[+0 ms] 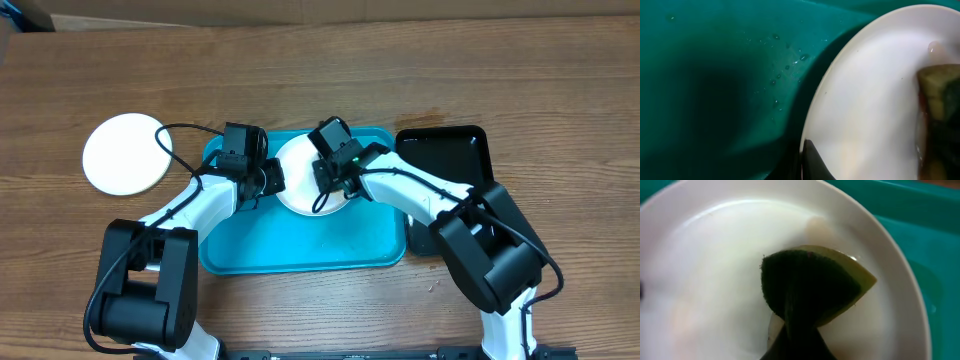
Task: Clean dirty plates on tray and stack at the side
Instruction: 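Scrub the white plate surface with the sponge in right gripper, then return sponge to the black tray and release it, right gripper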
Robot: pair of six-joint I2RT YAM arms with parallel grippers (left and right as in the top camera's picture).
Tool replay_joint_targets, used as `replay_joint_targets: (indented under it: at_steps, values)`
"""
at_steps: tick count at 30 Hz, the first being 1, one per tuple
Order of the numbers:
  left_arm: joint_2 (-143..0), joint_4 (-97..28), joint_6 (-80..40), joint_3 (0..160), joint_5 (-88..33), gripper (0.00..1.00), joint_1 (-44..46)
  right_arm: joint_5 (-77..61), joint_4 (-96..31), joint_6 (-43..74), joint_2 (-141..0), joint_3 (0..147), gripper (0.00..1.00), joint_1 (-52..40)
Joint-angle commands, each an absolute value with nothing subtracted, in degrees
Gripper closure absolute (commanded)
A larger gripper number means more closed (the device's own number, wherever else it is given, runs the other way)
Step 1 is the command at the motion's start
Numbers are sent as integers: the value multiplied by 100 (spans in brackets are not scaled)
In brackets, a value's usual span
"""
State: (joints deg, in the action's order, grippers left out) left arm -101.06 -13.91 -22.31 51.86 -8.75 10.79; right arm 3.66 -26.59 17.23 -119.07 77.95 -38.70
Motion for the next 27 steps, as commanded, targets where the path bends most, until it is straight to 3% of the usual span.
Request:
replay_joint_targets:
  at_steps: [1,8,19,24,27]
  values:
    - [-10189,-1365,-2222,5162,-880,96,1092,-187,-2700,1835,-12355,7655,96,-3964]
    - [-10189,-1365,-2222,5159,-880,96,1092,-609,-2871,1831,-12042,8235,96,-3695]
    - [-10189,-1365,-2220,5159,-880,96,1092,-4305,-3238,1754,-11050,8774,96,-2069]
    - [-10189,-1365,-2220,5159,-880,96,1092,-4847,-4545,821,-10969,8772,96,-1149]
    - [-10189,-1365,-2222,5159,-882,96,1092,-4283,-5601,117,-10973,8755,96,-720]
